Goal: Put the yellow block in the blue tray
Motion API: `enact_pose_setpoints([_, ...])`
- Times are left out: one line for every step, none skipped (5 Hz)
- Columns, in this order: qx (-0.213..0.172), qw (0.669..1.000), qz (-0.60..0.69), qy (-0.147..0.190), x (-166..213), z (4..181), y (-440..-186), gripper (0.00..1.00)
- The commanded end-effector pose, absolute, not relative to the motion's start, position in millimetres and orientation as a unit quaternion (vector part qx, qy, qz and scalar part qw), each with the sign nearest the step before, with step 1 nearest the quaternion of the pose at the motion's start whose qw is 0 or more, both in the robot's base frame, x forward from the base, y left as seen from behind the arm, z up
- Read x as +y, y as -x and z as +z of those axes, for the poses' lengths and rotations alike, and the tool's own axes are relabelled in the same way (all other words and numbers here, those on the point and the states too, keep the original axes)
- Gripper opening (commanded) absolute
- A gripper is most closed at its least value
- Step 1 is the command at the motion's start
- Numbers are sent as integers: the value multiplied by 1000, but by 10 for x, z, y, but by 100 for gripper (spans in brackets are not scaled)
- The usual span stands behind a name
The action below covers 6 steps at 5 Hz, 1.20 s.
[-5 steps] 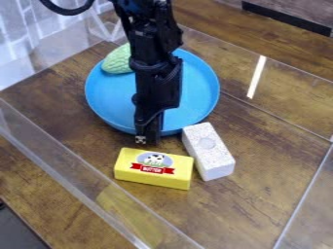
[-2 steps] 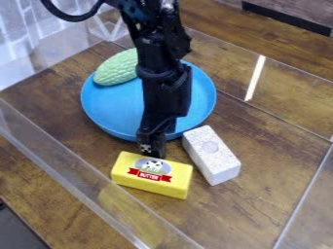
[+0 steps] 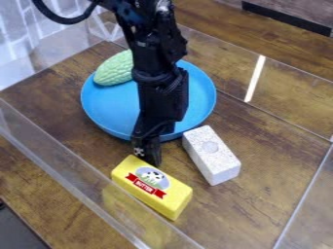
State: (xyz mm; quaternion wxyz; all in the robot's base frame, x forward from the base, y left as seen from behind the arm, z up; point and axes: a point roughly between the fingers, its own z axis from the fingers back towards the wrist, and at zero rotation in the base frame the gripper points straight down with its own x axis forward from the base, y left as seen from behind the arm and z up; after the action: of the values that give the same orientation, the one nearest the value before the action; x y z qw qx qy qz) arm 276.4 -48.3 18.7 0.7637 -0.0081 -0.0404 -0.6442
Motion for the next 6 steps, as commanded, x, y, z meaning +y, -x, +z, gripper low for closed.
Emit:
enact_pose_setpoints([-50,764,-643,-2,-499,279,-2771,100])
enact_pose_setpoints([-50,778,-626,-5,-465,280,-2784,100])
enact_pose_setpoints([-48,786,-616,-7,-371,316,-2799,100])
enact_pose_setpoints([-47,794,-606,-10,-279,350,-2813,100])
enact_pose_setpoints([-46,794,-606,-10,-348,386,-2753,100])
enact_pose_setpoints([-49,804,-593,-5,-372,340,-2725,100])
